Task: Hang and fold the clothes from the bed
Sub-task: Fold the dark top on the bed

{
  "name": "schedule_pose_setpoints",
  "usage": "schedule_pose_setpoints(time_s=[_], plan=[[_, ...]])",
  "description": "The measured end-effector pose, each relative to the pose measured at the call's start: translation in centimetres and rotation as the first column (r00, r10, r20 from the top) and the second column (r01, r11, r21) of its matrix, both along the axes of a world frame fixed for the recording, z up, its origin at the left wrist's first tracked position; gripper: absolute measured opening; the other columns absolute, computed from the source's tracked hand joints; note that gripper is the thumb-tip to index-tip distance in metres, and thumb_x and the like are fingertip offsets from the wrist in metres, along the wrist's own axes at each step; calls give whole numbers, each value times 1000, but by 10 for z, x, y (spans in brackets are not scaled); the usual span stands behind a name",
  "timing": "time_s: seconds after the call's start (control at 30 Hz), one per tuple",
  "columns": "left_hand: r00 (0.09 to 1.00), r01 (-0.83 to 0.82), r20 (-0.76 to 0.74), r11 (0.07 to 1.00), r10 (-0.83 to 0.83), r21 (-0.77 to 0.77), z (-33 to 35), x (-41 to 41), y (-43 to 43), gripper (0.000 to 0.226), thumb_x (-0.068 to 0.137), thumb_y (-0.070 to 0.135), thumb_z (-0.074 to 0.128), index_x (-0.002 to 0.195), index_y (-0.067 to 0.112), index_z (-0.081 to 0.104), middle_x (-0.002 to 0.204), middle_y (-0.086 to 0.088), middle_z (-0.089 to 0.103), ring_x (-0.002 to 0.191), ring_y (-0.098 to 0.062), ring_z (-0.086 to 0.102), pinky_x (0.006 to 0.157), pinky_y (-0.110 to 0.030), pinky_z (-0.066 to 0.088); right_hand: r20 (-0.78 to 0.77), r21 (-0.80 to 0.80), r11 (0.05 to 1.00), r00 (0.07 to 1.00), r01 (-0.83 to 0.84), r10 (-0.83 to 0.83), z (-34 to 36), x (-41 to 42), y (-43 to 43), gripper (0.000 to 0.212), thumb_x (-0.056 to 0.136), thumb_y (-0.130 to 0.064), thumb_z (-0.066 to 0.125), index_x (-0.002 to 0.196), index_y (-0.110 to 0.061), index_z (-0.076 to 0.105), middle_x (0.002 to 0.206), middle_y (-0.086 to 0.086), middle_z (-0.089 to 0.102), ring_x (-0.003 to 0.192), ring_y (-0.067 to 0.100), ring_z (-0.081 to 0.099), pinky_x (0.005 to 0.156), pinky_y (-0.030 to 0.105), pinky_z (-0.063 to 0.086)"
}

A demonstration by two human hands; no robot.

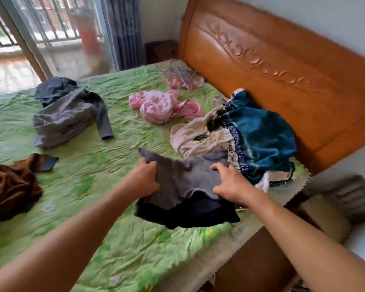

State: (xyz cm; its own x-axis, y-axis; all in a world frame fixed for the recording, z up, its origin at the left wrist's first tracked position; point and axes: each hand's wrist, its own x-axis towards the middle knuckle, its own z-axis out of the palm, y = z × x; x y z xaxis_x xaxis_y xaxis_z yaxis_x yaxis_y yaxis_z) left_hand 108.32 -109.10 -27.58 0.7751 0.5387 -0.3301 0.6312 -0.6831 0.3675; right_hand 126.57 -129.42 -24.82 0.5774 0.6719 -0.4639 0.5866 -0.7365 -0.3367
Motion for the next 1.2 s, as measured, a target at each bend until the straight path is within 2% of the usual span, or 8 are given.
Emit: schedule_pose_setpoints(time_s=[0.13,0.33,0.43,0.53,0.63,0.77,0.97,1.2], plan=[[981,188,36,980,-190,65,47,60,-33,49,78,25,72,119,7,53,116,-13,40,105,-37,55,86,-38,49,44,43,987,987,155,-157,41,16,-59,79,80,-16,71,150,-26,36,141,19,35,119,37,53,88,28,40],[902,419,19,886,-431,196,89,141,-95,40,73,35,67,102,13,51,116,-17,46,105,-37,53,81,-37,46,110,81,931,925,357,-365,72,47,-142,78,82,-18,70,151,-27,35,145,22,34,124,41,52,100,36,43],[852,513,-35,821,-522,253,102,176,-132,44,82,32,67,118,12,52,130,-22,44,111,-38,55,74,-32,37,120,87,906,899,413,-421,84,67,-178,77,80,-22,71,149,-27,38,146,19,38,126,38,51,102,38,46],[811,575,-60,775,-582,261,110,210,-162,52,82,33,66,127,12,51,137,-24,40,116,-42,52,89,-36,44,163,74,896,881,438,-444,95,86,-212,80,77,-28,76,148,-25,41,145,16,44,126,35,52,99,38,48],[784,615,-82,753,-615,237,120,238,-195,60,79,35,68,132,13,49,139,-23,37,112,-41,56,94,-43,50,199,51,886,865,461,-461,105,105,-249,80,77,-28,75,149,-24,41,142,16,45,120,33,55,90,35,50],[750,657,-94,722,-655,216,136,267,-234,54,84,28,66,131,11,47,148,-23,26,98,-35,61,89,-43,53,195,59,875,854,481,-482,116,130,-292,76,78,-30,74,147,-27,43,129,10,52,97,24,59,63,27,44],[692,713,-79,663,-717,227,159,322,-276,52,86,26,62,132,10,47,154,-20,19,97,-33,61,85,-44,54,213,90,832,805,548,-553,130,153,-340,75,83,-31,71,150,-26,36,130,8,53,99,24,60,78,35,53],[518,841,-86,487,-851,237,174,416,-355,53,88,25,63,136,11,43,151,-20,23,98,-32,61,79,-36,52,294,50,729,688,682,-663,148,173,-412,77,89,-26,61,156,-22,21,156,16,28,121,39,54,95,45,51]])
